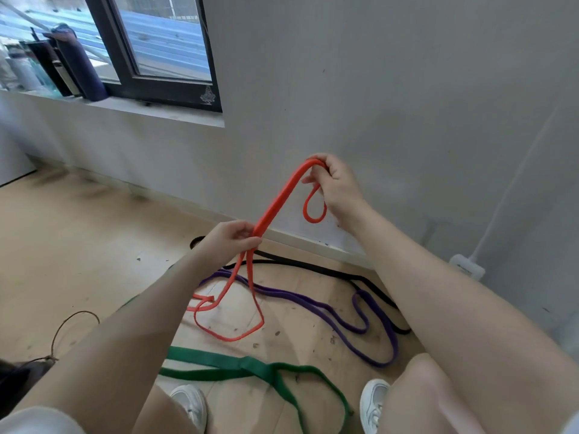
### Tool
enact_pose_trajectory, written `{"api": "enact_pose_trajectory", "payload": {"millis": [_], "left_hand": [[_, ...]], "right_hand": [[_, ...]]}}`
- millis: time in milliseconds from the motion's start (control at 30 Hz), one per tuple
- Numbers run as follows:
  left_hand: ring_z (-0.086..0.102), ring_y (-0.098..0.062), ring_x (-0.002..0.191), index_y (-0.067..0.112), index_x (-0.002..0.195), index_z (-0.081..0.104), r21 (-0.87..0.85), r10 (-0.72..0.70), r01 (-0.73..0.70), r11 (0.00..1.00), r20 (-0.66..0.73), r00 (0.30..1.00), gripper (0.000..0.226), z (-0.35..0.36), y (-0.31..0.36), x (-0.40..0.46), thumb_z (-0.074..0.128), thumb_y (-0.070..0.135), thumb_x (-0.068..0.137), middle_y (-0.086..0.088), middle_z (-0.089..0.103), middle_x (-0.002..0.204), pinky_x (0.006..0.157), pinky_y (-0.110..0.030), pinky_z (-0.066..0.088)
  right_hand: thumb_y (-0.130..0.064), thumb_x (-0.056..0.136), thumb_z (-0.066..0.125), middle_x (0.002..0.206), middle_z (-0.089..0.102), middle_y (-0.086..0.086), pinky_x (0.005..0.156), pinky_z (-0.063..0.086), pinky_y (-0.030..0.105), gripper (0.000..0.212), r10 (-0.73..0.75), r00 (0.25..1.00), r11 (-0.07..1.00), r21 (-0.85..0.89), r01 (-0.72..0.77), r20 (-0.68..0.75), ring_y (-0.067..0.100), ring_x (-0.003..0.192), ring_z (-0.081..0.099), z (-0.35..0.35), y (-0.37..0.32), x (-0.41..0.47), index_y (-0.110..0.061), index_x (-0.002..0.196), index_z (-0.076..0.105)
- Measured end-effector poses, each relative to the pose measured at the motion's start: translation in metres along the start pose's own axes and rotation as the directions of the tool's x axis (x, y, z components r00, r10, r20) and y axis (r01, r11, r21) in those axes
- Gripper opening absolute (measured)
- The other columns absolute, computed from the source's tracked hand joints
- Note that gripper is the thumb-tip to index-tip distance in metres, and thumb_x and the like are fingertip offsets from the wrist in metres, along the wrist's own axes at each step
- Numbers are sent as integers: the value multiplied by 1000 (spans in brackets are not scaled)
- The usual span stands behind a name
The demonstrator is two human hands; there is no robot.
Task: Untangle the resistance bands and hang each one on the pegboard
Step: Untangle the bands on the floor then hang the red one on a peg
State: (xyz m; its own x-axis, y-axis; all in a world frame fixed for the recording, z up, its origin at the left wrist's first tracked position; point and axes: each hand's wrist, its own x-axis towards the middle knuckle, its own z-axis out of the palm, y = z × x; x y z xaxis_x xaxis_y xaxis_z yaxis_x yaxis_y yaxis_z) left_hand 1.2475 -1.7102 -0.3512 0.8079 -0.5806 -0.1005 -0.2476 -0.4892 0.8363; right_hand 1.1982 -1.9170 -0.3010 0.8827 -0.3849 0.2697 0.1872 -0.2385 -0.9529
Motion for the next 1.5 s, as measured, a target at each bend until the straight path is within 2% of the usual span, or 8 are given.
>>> {"api": "enact_pose_trajectory", "payload": {"millis": [267, 400, 467, 567, 700, 833, 1200, 1500], "left_hand": [[58, -18, 85, 8, 122, 55, 348, 305, -229, 909, -181, 935, 29, -13, 29, 17, 45, 14, 96, -5, 60, 92, 77, -29, 48], [54, -20, 85, 7, 122, 57, 555, 486, -356, 752, -101, 868, 30, -29, 51, 27, 41, 12, 98, -11, 57, 100, 80, -31, 46], [52, -15, 86, 9, 125, 57, 616, 544, -407, 674, -43, 838, 31, -35, 69, 30, 42, 16, 98, -9, 58, 106, 79, -24, 40], [57, -16, 86, 7, 120, 57, 675, 606, -453, 583, 10, 795, 29, -41, 98, 31, 50, 18, 95, -6, 67, 102, 77, -20, 37], [65, -12, 74, 10, 103, 43, 451, 522, -402, 797, -178, 834, 27, -46, 105, 19, 62, 22, 88, 2, 68, 86, 71, -21, 52], [69, -13, 79, 13, 108, 49, 28, 306, -309, 950, -253, 918, 25, -35, 77, 10, 61, 25, 88, -2, 70, 85, 79, -28, 56], [66, -10, 90, 18, 107, 60, -66, 82, -79, 995, 40, 996, 23, 10, 17, 0, 64, 14, 86, 1, 67, 98, 88, -28, 53], [54, -15, 73, 15, 103, 56, 27, 156, -153, 988, -224, 962, 13, -4, 15, 6, 57, 15, 90, 1, 55, 81, 74, -31, 50]], "right_hand": [[-10, 97, 43, 79, 57, -3, 78, 43, 33, 18, 162, 979, 934, -302, -193, -125, 16, 80, 54, -32, 40, -5, -13, 106, 58], [-16, 87, 56, 143, 42, 11, 112, 25, 43, 62, 163, 984, 695, -716, -66, 67, 28, 134, 35, -31, 26, -10, -13, 143, 30], [-19, 87, 60, 153, 27, 7, 117, 15, 37, 73, -7, 973, 756, -636, 155, 229, 23, 142, 21, -16, -1, -15, -15, 148, 20], [-25, 93, 54, 138, 50, 6, 108, 33, 35, 55, -112, 936, 833, -483, 271, 332, 20, 128, 44, 10, -36, -11, -17, 144, 32], [-22, 95, 51, 94, 65, -1, 76, 45, 21, 24, -122, 927, 840, -461, 286, 354, 12, 89, 60, 19, -54, -1, -13, 114, 63], [-17, 94, 53, 83, 64, -4, 74, 51, 19, 17, -143, 900, 830, -446, 335, 411, 9, 78, 64, 23, -52, 0, -11, 105, 65], [-7, 99, 41, 79, 63, -5, 82, 50, 27, 24, -9, 990, 969, 244, -26, 138, -1, 72, 64, 5, -32, 6, -20, 88, 58], [-6, 99, 39, 78, 59, 1, 80, 49, 26, 23, 90, 996, 979, 185, -83, -30, 11, 79, 64, -23, -5, 2, -19, 89, 55]]}}
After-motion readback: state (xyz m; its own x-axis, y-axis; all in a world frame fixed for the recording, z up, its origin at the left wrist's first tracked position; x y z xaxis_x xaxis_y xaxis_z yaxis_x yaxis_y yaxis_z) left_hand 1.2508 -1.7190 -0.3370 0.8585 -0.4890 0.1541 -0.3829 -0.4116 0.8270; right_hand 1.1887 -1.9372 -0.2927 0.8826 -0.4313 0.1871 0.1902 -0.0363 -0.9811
